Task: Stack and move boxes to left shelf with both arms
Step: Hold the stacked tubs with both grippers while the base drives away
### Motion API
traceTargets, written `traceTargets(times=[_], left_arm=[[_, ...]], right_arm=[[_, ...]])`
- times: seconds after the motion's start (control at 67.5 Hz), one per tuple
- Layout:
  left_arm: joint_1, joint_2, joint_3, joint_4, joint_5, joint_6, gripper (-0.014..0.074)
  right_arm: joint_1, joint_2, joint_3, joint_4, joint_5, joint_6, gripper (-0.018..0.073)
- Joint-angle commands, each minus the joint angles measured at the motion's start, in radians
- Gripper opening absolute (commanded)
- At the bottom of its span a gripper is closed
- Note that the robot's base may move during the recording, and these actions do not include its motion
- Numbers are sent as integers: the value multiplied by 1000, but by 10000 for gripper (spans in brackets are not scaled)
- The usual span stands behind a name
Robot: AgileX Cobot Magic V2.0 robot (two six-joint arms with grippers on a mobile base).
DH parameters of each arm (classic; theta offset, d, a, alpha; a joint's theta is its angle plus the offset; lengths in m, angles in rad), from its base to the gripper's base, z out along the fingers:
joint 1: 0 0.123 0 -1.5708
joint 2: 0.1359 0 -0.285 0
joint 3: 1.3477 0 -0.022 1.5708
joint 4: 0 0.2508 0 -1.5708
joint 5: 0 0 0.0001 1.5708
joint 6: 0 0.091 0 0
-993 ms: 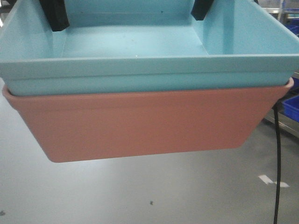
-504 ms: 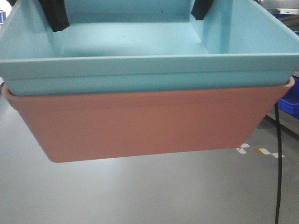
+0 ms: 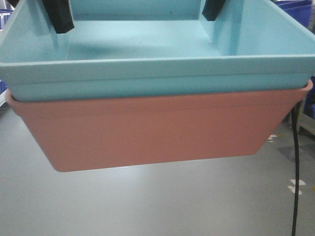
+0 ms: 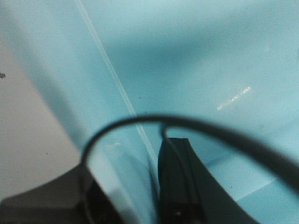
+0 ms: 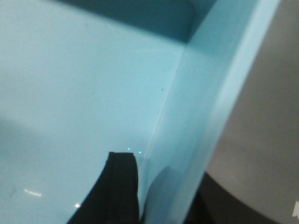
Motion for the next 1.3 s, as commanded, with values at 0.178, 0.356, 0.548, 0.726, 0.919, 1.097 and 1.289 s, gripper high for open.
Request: traceTargets(times=[0.178,0.356,0.548,0.726,0.919,1.097,1.289], left_arm=[[-31,-55,-49,-229,-113,56,-3],[-31,-55,-49,-229,-113,56,-3],[-31,-55,-49,-229,-113,56,-3],[-31,-55,-49,-229,-113,56,-3],[-31,-55,-49,-231,-113,56,-3],[-31,-55,-49,-257,-113,56,-3],[-31,-55,-49,-256,-113,56,-3]], right_arm=[[27,-50,-37,146,-101,-29,57],[27,-50,-37,146,-101,-29,57],[27,-50,-37,146,-101,-29,57],[27,-50,-37,146,-101,-29,57],[27,-50,-37,146,-101,-29,57],[27,-50,-37,146,-101,-29,57],[27,-50,-37,146,-101,-29,57]])
